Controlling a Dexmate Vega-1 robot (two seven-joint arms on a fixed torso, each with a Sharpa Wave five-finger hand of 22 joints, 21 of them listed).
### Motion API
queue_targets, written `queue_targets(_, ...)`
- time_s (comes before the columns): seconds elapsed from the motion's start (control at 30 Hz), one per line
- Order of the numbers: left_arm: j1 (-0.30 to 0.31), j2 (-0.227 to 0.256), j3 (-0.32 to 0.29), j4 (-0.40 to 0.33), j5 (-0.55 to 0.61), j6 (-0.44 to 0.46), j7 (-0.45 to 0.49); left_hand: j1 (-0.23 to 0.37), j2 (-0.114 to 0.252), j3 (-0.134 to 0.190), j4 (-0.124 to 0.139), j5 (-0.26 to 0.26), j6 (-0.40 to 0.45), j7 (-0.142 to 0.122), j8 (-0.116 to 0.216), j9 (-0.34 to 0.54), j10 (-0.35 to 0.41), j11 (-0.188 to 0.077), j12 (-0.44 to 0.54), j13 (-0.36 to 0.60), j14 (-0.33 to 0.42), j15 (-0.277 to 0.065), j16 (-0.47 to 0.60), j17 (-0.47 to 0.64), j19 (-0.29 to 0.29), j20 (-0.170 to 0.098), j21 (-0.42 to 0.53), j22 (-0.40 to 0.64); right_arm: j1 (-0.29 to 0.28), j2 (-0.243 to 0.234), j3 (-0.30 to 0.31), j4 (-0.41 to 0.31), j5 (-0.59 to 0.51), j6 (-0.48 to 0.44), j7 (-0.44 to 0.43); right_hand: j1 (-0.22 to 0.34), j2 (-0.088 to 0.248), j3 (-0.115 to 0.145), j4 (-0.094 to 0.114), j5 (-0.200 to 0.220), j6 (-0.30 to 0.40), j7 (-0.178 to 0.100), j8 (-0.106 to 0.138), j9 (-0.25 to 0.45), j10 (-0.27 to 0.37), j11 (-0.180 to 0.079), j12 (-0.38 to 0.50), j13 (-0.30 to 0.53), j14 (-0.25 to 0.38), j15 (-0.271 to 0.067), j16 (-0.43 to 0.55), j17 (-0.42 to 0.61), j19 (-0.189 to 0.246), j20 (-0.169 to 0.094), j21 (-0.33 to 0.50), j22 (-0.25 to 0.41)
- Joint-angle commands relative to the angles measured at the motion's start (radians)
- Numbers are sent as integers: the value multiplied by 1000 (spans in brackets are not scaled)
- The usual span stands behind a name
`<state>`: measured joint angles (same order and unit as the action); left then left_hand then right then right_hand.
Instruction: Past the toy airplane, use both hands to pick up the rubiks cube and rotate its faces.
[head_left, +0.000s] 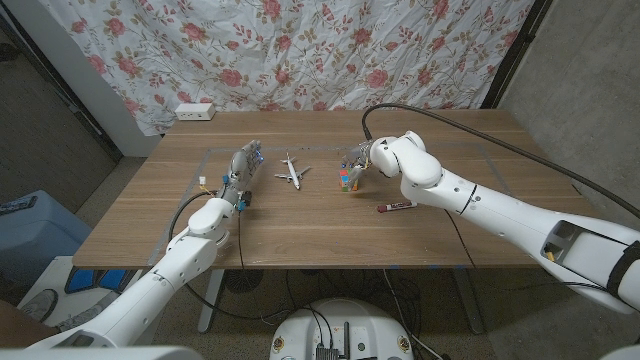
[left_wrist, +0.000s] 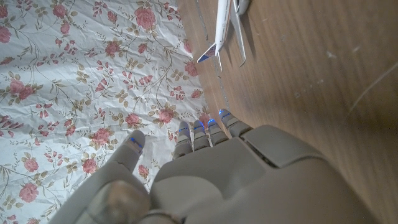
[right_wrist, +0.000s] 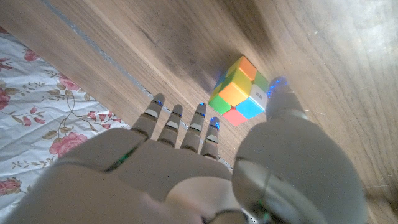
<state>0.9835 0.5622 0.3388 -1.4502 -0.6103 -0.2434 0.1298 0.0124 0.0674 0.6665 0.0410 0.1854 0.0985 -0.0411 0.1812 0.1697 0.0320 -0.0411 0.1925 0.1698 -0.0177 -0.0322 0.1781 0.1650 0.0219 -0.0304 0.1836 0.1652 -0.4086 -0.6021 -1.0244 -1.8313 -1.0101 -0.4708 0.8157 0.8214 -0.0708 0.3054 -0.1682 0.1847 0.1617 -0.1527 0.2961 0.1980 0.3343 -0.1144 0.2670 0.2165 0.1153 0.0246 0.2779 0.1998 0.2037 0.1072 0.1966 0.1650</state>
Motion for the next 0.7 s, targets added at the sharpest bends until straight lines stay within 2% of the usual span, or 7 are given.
queue_targets(0.03, 3, -2, 8, -4, -4, 8, -7, -2, 51, 2, -2, 1, 8, 1, 1, 3, 11, 3, 1, 6, 6, -26, 1, 5, 7, -27, 7, 5, -36, 5, 21, -1, -40, 18, -50, 16, 4, 10, 0, 1, 30, -6, 11, 2, 40, 1, 14, 1, 27, -5, 9, 2, 18, 0, 4, 2)
queue_targets(0.33, -1, -4, 12, 2, -8, 12, -14, -4, 50, 1, 0, 0, 10, 2, 1, 3, 13, 3, 2, 6, 7, -26, 1, 5, 7, -26, 7, 5, -45, 10, 32, 5, -51, 36, -70, 42, 8, 32, -1, 7, 103, -42, 34, 2, 103, -3, 21, 1, 69, -34, 17, 3, 45, -5, 3, 2)
queue_targets(0.7, -2, -7, 13, 6, -12, 14, -12, -5, 49, 0, 1, 0, 11, 2, 1, 3, 14, 2, 1, 6, 8, -26, 1, 5, 8, -25, 7, 4, -57, 11, 42, 15, -66, 61, -109, 79, 9, 52, -5, 8, 164, -63, 53, 2, 153, -15, 23, 0, 103, -57, 23, 3, 73, -15, 4, 2)
